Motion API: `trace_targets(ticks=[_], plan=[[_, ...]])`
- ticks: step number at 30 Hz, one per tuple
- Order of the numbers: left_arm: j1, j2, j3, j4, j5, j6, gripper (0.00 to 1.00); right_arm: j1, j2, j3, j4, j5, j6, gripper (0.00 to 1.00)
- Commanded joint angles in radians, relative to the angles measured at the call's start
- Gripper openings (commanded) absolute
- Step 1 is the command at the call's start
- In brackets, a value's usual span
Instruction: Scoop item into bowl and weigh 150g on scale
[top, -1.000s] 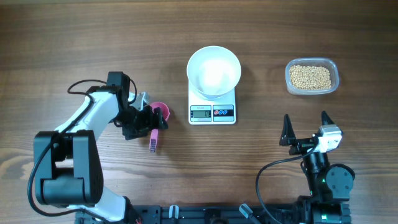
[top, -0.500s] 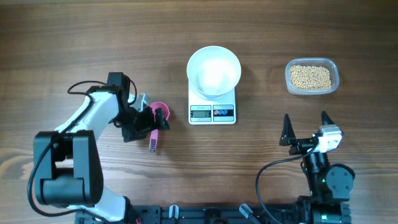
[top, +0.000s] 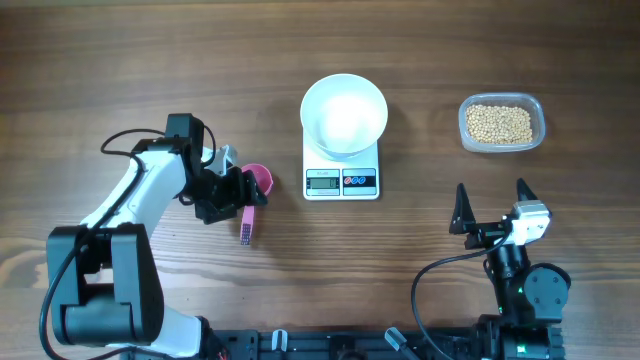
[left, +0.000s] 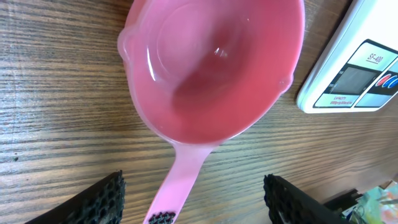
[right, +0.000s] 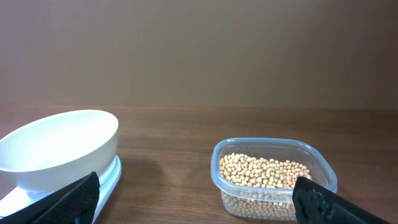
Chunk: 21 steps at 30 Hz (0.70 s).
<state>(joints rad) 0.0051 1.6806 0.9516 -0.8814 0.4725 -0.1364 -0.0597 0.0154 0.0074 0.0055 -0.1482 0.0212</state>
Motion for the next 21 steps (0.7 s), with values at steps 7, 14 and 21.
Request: trace_targets(ticks=[7, 14, 21], plan=[[0.005, -0.013, -0.004, -0.006, -0.047, 0.002, 0.92, 0.006, -0.008, -0.002, 0.005, 0.011, 0.005, 1.00], [0.011, -0.046, -0.001, -0.039, -0.047, -0.049, 1.00, 0.006, -0.008, -0.002, 0.005, 0.011, 0.005, 1.00], [0.043, -0.352, 0.005, -0.097, -0.125, -0.216, 1.00, 0.006, -0.008, -0.002, 0.005, 0.011, 0.006, 1.00]])
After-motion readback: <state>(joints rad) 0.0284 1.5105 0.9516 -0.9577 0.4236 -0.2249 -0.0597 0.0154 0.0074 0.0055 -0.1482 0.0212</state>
